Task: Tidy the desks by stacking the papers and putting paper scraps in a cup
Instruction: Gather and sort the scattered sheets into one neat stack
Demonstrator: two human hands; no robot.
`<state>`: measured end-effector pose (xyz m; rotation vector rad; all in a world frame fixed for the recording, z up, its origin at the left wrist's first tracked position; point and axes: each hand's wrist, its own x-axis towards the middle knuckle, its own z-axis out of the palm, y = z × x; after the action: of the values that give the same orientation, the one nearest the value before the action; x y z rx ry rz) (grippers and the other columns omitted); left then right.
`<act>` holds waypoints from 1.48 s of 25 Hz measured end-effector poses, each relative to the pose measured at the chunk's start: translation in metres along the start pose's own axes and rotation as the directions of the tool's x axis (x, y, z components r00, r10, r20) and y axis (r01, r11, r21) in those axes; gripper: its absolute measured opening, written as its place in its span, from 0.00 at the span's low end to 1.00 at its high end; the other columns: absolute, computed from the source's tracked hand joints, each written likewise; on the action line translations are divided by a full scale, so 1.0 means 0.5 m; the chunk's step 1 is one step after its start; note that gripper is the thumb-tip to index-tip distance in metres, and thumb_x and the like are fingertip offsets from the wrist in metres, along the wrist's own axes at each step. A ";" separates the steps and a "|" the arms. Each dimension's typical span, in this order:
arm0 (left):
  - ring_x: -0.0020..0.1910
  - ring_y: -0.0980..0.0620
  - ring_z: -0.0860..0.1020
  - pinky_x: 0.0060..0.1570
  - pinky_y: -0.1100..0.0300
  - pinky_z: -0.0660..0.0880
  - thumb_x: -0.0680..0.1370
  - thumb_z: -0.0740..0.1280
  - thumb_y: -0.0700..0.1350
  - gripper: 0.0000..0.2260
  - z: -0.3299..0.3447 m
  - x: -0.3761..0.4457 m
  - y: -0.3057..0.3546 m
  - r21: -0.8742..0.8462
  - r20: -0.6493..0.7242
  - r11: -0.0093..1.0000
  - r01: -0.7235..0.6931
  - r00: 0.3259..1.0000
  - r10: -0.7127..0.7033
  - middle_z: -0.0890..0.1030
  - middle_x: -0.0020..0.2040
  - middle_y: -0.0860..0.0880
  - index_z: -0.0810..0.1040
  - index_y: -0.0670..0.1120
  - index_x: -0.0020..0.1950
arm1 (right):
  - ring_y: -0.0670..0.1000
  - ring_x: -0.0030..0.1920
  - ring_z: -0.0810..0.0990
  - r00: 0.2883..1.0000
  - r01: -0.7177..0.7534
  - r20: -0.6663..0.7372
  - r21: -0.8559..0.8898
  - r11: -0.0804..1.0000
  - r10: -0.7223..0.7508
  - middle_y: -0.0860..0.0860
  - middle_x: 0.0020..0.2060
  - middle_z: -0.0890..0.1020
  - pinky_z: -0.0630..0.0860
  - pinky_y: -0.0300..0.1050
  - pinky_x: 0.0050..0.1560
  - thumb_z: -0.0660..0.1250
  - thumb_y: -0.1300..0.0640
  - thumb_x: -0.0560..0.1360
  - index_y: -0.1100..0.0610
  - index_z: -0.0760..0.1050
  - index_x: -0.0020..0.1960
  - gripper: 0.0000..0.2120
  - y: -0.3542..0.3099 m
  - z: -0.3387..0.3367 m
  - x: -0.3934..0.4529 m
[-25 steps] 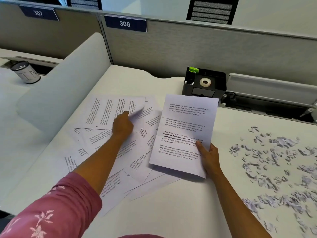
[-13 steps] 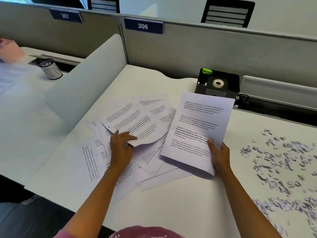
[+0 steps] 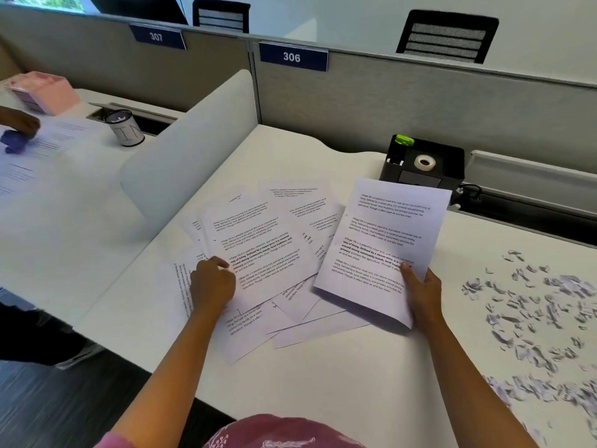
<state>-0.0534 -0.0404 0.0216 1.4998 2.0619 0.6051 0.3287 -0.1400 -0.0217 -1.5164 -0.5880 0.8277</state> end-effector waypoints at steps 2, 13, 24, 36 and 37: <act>0.71 0.37 0.64 0.64 0.42 0.68 0.74 0.72 0.54 0.30 0.007 0.011 0.019 0.086 0.034 0.968 0.236 0.970 -0.240 0.66 0.70 0.37 0.66 0.41 0.70 | 0.55 0.50 0.84 1.000 -0.006 0.004 -0.012 1.000 0.006 0.51 0.51 0.85 0.81 0.51 0.52 0.68 0.54 0.78 0.57 0.79 0.58 0.11 0.003 -0.002 0.002; 0.61 0.37 0.76 0.55 0.48 0.76 0.64 0.82 0.47 0.42 0.016 0.033 0.044 -0.066 0.003 0.941 0.331 0.944 -0.331 0.74 0.64 0.36 0.60 0.39 0.68 | 0.53 0.48 0.84 1.000 0.008 0.030 -0.048 0.999 -0.007 0.52 0.51 0.85 0.80 0.47 0.47 0.68 0.54 0.79 0.59 0.79 0.59 0.12 0.004 -0.002 0.005; 0.60 0.37 0.73 0.54 0.50 0.75 0.65 0.81 0.44 0.32 0.028 0.037 0.066 0.020 0.005 0.940 0.342 0.940 -0.342 0.65 0.66 0.37 0.70 0.42 0.63 | 0.49 0.44 0.84 0.999 0.014 0.037 -0.054 0.998 -0.012 0.53 0.50 0.85 0.80 0.40 0.41 0.68 0.55 0.79 0.61 0.78 0.59 0.13 0.004 -0.004 0.004; 0.66 0.37 0.66 0.60 0.48 0.73 0.65 0.80 0.40 0.35 0.023 0.046 0.080 0.082 0.007 0.931 0.356 0.934 -0.358 0.63 0.67 0.37 0.66 0.43 0.67 | 0.38 0.37 0.83 0.999 0.013 0.034 -0.042 0.999 -0.012 0.47 0.45 0.84 0.77 0.30 0.35 0.67 0.59 0.79 0.59 0.79 0.56 0.07 -0.005 0.000 -0.001; 0.65 0.37 0.68 0.59 0.48 0.75 0.65 0.81 0.40 0.37 0.020 0.046 0.085 0.064 0.012 0.923 0.379 0.925 -0.381 0.62 0.68 0.37 0.64 0.42 0.68 | 0.38 0.37 0.83 0.999 0.014 0.035 -0.044 0.999 -0.012 0.47 0.45 0.84 0.77 0.30 0.36 0.67 0.59 0.79 0.59 0.79 0.56 0.07 -0.007 0.000 -0.003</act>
<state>-0.0223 -0.0055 0.0372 1.0825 2.2864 0.3721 0.3278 -0.1407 -0.0178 -1.5391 -0.6449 0.8374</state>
